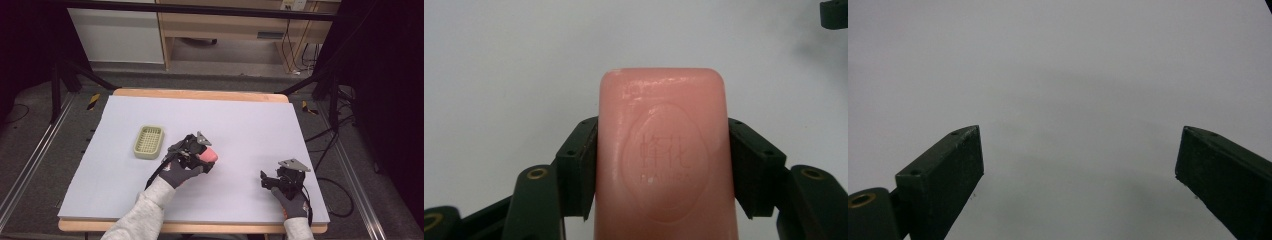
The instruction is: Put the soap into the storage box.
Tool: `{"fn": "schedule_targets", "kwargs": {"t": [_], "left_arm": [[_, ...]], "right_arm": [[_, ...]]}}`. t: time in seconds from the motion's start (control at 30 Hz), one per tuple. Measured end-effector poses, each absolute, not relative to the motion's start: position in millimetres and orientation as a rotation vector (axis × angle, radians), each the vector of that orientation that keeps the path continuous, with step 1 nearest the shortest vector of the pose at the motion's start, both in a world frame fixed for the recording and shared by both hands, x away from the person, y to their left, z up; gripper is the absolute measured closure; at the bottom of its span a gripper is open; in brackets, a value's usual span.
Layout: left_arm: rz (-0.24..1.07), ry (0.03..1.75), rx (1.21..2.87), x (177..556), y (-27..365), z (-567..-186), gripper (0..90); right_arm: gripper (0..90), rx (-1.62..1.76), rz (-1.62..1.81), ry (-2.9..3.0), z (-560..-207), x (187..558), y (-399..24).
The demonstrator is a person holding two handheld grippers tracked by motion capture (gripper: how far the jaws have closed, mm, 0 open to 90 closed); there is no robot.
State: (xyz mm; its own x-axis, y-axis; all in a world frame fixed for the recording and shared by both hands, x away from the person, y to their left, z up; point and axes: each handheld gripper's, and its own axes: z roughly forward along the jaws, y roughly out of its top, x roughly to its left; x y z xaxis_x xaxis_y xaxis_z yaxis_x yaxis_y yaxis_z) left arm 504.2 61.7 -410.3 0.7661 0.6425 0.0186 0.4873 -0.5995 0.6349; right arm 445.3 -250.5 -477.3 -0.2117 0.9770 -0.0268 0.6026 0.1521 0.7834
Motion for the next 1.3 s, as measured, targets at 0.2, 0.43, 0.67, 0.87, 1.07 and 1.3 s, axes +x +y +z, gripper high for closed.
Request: {"fn": "schedule_targets", "kwargs": {"t": [0.2,0.43,0.67,0.87,1.07,1.3], "left_arm": [[0.337,0.856,2.320,503,75,-405,37.1],[0.356,0.882,2.296,500,93,-400,37.1],[0.379,0.917,2.285,496,113,-397,37.1],[0.386,0.960,2.270,495,132,-397,37.1],[0.383,0.987,2.242,494,146,-398,37.1],[0.416,1.043,2.213,500,159,-400,37.1]], "right_arm": [[5.5,1.501,0.884,1.885,-477,445,-251],[5.5,1.500,0.882,1.886,-478,445,-251],[5.5,1.503,0.879,1.885,-478,445,-251],[5.5,1.503,0.876,1.884,-478,446,-251],[5.5,1.504,0.878,1.883,-478,445,-251],[5.5,1.505,0.878,1.882,-478,446,-250]]}}
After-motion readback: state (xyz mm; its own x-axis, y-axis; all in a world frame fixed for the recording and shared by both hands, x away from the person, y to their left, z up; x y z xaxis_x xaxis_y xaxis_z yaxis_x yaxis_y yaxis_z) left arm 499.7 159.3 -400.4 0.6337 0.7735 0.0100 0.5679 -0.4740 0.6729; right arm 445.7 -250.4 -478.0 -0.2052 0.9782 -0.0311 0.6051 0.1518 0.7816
